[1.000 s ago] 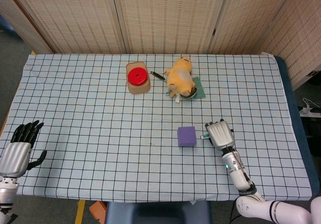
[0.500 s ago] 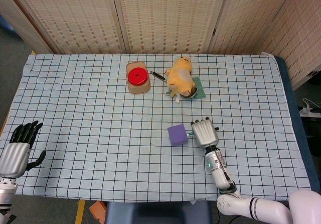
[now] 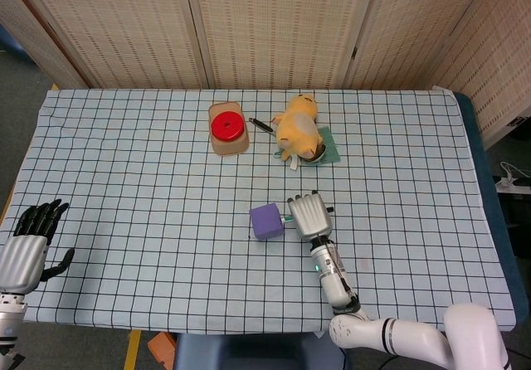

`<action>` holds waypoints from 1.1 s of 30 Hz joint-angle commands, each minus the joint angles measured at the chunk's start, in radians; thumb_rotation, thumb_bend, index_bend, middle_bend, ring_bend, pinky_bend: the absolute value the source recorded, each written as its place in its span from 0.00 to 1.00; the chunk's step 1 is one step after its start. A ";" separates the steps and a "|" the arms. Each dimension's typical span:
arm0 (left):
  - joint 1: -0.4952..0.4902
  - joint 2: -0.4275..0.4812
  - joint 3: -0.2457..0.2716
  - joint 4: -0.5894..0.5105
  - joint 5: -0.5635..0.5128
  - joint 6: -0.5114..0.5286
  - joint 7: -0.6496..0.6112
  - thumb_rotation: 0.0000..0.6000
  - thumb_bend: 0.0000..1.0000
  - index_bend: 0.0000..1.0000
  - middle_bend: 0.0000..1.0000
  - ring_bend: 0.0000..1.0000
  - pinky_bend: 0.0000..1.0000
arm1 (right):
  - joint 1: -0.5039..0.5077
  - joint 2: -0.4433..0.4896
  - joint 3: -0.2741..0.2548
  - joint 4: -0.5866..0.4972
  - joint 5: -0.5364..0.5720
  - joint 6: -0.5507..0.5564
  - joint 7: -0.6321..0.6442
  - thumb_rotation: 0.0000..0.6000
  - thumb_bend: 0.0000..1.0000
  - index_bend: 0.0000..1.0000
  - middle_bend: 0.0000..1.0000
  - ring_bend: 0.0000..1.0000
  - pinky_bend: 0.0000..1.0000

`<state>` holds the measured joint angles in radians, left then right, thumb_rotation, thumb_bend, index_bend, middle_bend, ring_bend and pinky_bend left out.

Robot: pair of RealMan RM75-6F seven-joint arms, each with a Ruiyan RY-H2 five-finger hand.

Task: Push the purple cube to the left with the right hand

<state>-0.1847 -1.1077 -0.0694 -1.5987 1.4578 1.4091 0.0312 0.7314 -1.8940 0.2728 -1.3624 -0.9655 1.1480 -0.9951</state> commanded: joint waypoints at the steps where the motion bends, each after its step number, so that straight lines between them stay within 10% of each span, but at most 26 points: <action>1: -0.002 0.000 -0.001 0.000 -0.003 -0.004 0.000 1.00 0.38 0.00 0.00 0.00 0.04 | 0.023 -0.022 0.013 0.005 0.015 -0.001 -0.013 1.00 0.44 1.00 0.82 0.60 0.48; 33: 0.014 0.033 -0.001 0.003 0.005 0.012 -0.087 1.00 0.38 0.00 0.00 0.00 0.04 | 0.359 -0.361 0.189 0.272 0.177 -0.035 -0.116 1.00 0.44 1.00 0.82 0.60 0.48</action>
<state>-0.1703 -1.0755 -0.0710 -1.5966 1.4625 1.4211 -0.0547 1.0687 -2.2311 0.4450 -1.1162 -0.7941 1.1184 -1.1184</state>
